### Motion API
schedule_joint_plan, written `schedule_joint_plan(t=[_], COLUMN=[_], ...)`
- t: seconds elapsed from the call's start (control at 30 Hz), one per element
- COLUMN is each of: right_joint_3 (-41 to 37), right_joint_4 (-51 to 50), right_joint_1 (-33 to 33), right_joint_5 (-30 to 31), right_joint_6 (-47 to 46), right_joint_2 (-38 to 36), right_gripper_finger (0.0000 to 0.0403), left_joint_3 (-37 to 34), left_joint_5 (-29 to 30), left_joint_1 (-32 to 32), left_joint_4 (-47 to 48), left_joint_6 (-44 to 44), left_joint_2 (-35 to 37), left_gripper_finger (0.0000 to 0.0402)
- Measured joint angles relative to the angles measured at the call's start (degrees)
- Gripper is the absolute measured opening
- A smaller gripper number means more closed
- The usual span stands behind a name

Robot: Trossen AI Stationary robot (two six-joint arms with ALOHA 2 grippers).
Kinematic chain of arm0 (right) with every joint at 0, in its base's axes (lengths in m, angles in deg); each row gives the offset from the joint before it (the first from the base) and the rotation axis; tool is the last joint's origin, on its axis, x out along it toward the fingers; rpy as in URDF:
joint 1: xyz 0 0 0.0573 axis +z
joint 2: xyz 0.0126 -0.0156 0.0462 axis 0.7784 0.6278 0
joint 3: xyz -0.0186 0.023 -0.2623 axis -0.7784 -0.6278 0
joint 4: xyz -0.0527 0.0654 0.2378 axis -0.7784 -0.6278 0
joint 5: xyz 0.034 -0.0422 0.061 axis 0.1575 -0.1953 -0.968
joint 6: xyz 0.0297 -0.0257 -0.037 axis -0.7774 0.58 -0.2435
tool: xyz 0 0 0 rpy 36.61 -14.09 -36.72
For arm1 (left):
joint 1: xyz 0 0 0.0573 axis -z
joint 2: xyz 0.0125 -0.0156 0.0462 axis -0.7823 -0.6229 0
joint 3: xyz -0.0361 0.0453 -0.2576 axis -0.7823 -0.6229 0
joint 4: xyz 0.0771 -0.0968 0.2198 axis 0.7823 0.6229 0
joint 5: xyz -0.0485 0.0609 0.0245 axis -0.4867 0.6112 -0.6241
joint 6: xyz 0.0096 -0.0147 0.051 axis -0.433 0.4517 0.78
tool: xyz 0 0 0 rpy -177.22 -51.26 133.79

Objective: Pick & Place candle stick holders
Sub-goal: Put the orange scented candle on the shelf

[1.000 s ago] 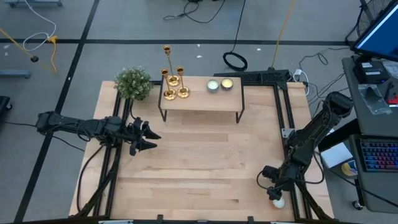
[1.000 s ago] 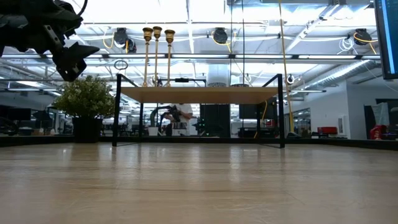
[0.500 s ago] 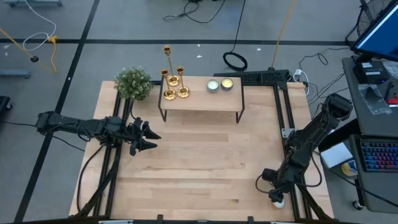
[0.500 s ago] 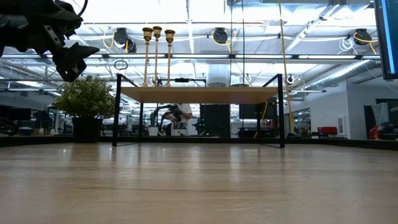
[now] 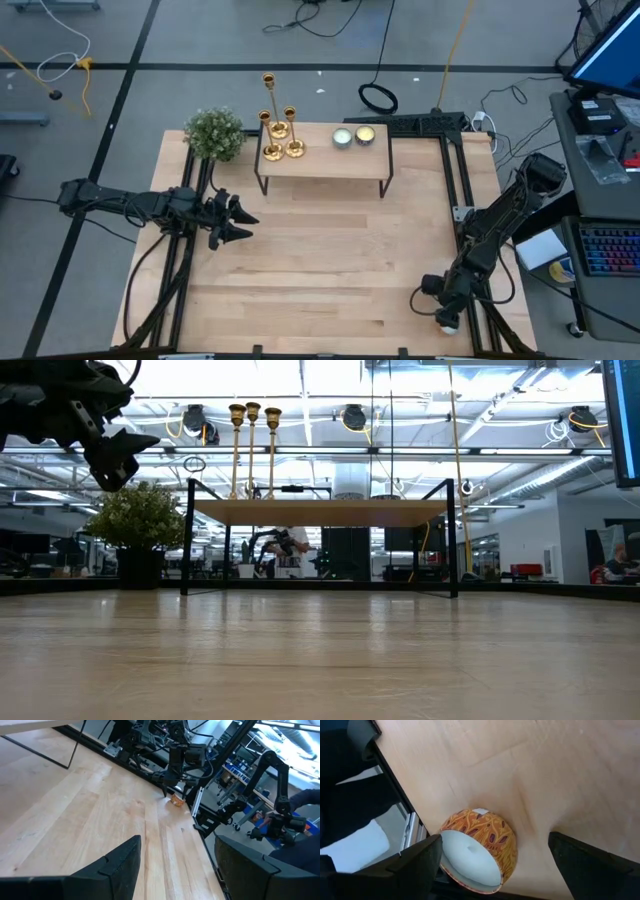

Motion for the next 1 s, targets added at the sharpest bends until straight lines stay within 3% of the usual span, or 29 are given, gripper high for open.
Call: schedule_joint_plan(t=[0.5,1.0], right_joint_3=[-0.02,-0.13], right_joint_4=[-2.06,-6.04], right_joint_1=[-0.07,-0.04], right_joint_5=[2.40,4.92], right_joint_6=[2.51,3.36], right_joint_2=[0.07,0.13], right_gripper_finger=[0.0357,0.0251], left_joint_3=[0.00,0.00], left_joint_5=[0.00,0.00], left_joint_1=[0.00,-0.01], left_joint_4=[0.00,0.00], left_joint_6=[-2.56,-2.29], left_joint_2=[0.00,0.00], left_gripper_finger=[0.0253,0.0253])
